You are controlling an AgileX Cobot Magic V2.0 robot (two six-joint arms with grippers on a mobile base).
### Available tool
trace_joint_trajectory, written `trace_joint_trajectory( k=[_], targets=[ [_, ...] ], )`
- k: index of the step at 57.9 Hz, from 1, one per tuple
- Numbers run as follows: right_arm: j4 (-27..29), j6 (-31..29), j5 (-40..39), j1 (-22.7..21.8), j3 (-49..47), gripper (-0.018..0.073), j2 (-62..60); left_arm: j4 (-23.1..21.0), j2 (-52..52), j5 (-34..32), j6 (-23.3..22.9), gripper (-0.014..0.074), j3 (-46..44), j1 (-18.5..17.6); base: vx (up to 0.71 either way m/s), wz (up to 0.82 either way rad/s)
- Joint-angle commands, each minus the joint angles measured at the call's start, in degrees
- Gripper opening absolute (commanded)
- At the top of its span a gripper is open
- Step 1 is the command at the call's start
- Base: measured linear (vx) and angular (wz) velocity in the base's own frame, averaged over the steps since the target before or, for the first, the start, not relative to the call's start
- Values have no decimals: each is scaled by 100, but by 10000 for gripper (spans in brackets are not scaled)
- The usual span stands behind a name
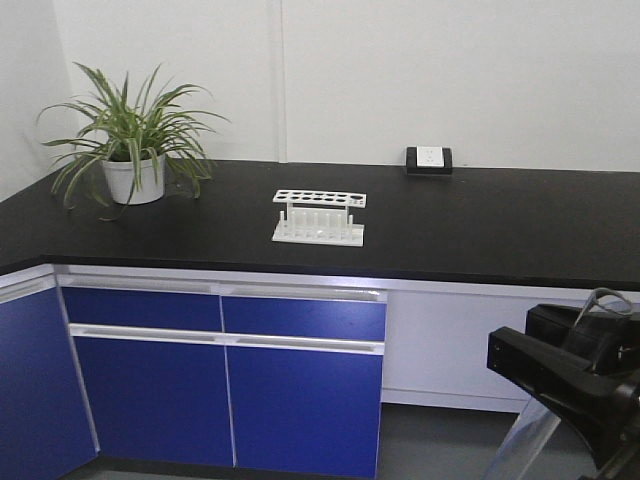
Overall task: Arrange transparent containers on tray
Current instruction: 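Drive the base away from the rack while holding both tubes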
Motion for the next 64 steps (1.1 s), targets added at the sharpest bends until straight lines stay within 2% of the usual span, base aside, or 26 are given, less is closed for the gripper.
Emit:
trace_joint_trajectory(
  k=[1, 29, 64],
  targets=[
    [-55, -35, -516, -29, -171, -11, -25, 16, 19, -457, -4, 111, -214, -26, -25, 11],
    [-55, -35, -516, -29, -171, -11, -25, 16, 19, -457, -4, 111, -214, -26, -17, 28],
    [-55, -35, -516, -29, -171, -11, -25, 16, 19, -457, -4, 111, -214, -26, -4, 56]
  ],
)
